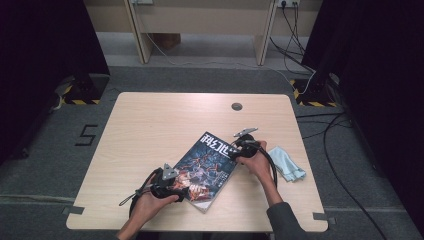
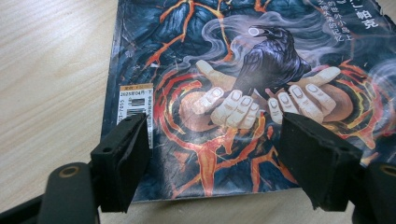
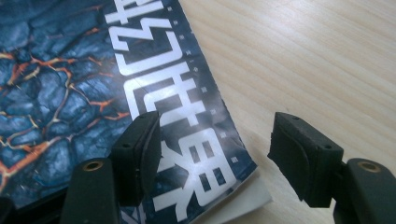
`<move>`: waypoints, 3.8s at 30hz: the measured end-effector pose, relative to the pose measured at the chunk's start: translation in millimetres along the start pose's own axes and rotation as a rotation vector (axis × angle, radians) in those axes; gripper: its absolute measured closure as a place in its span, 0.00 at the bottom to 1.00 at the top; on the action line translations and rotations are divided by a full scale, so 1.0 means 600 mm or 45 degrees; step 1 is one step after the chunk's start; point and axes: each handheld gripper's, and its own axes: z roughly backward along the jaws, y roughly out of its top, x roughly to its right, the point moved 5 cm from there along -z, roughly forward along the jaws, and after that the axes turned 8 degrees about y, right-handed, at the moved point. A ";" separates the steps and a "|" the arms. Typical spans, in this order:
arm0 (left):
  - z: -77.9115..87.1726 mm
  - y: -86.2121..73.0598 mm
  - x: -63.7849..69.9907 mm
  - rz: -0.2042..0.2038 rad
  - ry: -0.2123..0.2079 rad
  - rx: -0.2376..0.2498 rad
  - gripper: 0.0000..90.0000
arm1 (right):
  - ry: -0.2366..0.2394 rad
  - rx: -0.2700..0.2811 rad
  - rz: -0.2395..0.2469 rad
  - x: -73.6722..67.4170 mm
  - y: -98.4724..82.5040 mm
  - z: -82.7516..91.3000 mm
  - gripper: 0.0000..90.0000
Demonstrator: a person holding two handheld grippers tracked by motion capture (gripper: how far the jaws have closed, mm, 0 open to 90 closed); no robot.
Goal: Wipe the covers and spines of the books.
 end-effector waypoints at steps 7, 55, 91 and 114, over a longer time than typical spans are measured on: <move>-0.002 0.003 -0.004 -0.021 -0.021 -0.015 0.26 | 0.046 0.032 0.013 -0.009 -0.016 0.006 0.41; -0.031 0.047 -0.043 0.047 0.059 -0.046 0.30 | 0.125 0.091 0.005 -0.118 -0.187 0.157 0.39; -0.024 0.026 -0.072 0.039 0.194 -0.054 0.22 | 0.060 0.142 -0.020 -0.071 -0.114 0.119 0.39; 0.028 -0.002 0.025 0.160 -0.105 0.071 0.34 | 0.116 0.152 0.030 -0.047 -0.078 0.098 0.56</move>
